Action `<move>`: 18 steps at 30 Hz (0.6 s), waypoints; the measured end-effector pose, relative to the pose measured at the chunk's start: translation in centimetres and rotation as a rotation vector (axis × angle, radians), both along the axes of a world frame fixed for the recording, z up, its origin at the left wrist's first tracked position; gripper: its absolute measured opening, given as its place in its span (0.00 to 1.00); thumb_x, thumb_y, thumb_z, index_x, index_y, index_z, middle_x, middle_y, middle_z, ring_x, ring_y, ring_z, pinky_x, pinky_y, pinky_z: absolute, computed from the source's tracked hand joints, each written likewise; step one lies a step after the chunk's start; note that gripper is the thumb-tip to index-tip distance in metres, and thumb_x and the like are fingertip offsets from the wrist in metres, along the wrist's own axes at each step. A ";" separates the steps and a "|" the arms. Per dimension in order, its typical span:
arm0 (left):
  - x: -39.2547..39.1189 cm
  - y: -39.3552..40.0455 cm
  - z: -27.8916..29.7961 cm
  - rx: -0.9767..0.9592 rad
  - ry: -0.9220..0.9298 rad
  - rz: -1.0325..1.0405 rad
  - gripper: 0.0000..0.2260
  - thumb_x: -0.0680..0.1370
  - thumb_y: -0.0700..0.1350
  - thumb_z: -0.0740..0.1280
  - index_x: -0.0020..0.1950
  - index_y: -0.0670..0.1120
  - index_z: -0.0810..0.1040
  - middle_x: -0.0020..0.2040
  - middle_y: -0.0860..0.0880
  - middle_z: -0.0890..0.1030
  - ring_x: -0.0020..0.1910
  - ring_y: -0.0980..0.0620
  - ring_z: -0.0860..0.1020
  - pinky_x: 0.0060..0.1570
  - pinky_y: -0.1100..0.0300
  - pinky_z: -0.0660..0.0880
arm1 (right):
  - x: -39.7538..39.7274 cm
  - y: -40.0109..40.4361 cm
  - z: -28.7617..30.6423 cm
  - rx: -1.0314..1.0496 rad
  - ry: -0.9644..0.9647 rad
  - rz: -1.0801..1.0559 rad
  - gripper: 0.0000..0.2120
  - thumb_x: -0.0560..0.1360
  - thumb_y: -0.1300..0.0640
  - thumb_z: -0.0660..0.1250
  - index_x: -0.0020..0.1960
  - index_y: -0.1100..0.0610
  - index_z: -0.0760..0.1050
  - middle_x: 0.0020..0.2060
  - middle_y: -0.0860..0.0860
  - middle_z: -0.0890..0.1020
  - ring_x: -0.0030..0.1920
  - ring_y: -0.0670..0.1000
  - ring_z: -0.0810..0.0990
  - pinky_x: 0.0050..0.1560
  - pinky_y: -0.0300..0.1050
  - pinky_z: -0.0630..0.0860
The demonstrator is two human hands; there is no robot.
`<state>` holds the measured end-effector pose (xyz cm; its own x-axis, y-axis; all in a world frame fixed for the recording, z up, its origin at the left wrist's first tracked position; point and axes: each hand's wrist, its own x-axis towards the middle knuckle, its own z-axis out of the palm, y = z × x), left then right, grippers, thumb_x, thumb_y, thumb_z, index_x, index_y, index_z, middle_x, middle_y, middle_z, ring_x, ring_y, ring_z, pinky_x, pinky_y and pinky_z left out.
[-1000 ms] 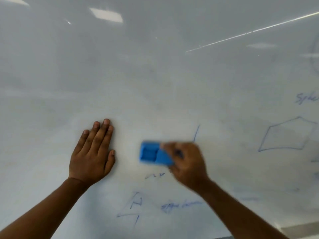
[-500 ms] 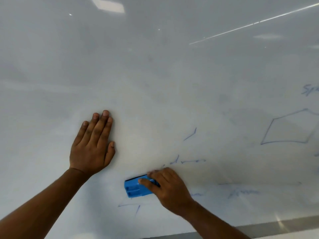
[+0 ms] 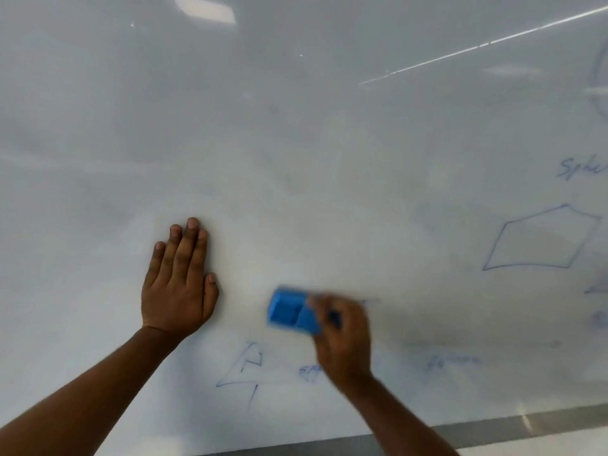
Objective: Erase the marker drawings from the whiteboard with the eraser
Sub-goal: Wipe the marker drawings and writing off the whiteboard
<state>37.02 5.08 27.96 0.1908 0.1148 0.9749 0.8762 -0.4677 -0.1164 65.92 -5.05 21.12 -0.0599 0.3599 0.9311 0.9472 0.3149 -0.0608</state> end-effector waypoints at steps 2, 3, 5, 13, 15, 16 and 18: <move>-0.2 0.0 0.1 -0.004 0.021 -0.002 0.33 0.84 0.47 0.56 0.88 0.39 0.53 0.89 0.46 0.48 0.89 0.45 0.48 0.87 0.49 0.46 | -0.7 -1.3 -5.2 -0.168 -0.297 0.073 0.15 0.81 0.54 0.70 0.66 0.41 0.78 0.59 0.48 0.80 0.60 0.47 0.76 0.65 0.52 0.76; -0.4 0.1 0.1 -0.010 0.031 -0.003 0.33 0.84 0.48 0.56 0.88 0.39 0.53 0.90 0.46 0.47 0.89 0.46 0.48 0.87 0.49 0.46 | -0.3 -1.8 -6.0 -0.196 -0.420 0.104 0.19 0.80 0.59 0.70 0.69 0.44 0.78 0.59 0.49 0.80 0.59 0.51 0.76 0.64 0.52 0.76; -0.5 0.0 0.0 -0.012 0.043 -0.008 0.33 0.84 0.48 0.56 0.88 0.39 0.54 0.90 0.46 0.47 0.89 0.45 0.47 0.87 0.49 0.46 | 1.3 -2.1 -3.8 -0.128 -0.478 0.149 0.23 0.77 0.63 0.71 0.70 0.50 0.77 0.58 0.51 0.80 0.57 0.54 0.77 0.62 0.53 0.76; -0.3 0.0 -0.2 -0.020 0.028 -0.009 0.33 0.84 0.48 0.56 0.88 0.38 0.54 0.90 0.47 0.47 0.89 0.46 0.47 0.87 0.49 0.46 | 8.2 -1.1 10.3 0.357 0.543 -0.175 0.30 0.78 0.53 0.74 0.75 0.64 0.71 0.59 0.63 0.74 0.60 0.61 0.76 0.59 0.57 0.79; -0.3 0.0 -0.2 -0.006 0.030 -0.001 0.33 0.84 0.48 0.56 0.87 0.38 0.55 0.89 0.47 0.47 0.89 0.46 0.47 0.87 0.48 0.47 | 5.1 -0.8 6.9 0.342 0.596 -0.201 0.29 0.77 0.55 0.74 0.74 0.65 0.71 0.59 0.63 0.74 0.60 0.62 0.76 0.58 0.57 0.79; -0.3 0.0 -0.2 -0.008 0.028 0.003 0.33 0.84 0.48 0.56 0.87 0.38 0.54 0.89 0.46 0.47 0.89 0.45 0.48 0.87 0.48 0.47 | 2.9 -0.9 4.1 0.284 0.538 -0.162 0.28 0.76 0.56 0.73 0.73 0.64 0.72 0.60 0.61 0.74 0.60 0.61 0.76 0.57 0.55 0.79; -0.5 0.0 -0.3 -0.013 0.028 -0.002 0.33 0.84 0.48 0.56 0.88 0.39 0.53 0.89 0.46 0.47 0.89 0.45 0.48 0.87 0.48 0.47 | -1.4 -1.6 -2.4 0.074 0.304 -0.067 0.28 0.75 0.59 0.71 0.74 0.59 0.72 0.62 0.56 0.74 0.60 0.58 0.75 0.58 0.53 0.78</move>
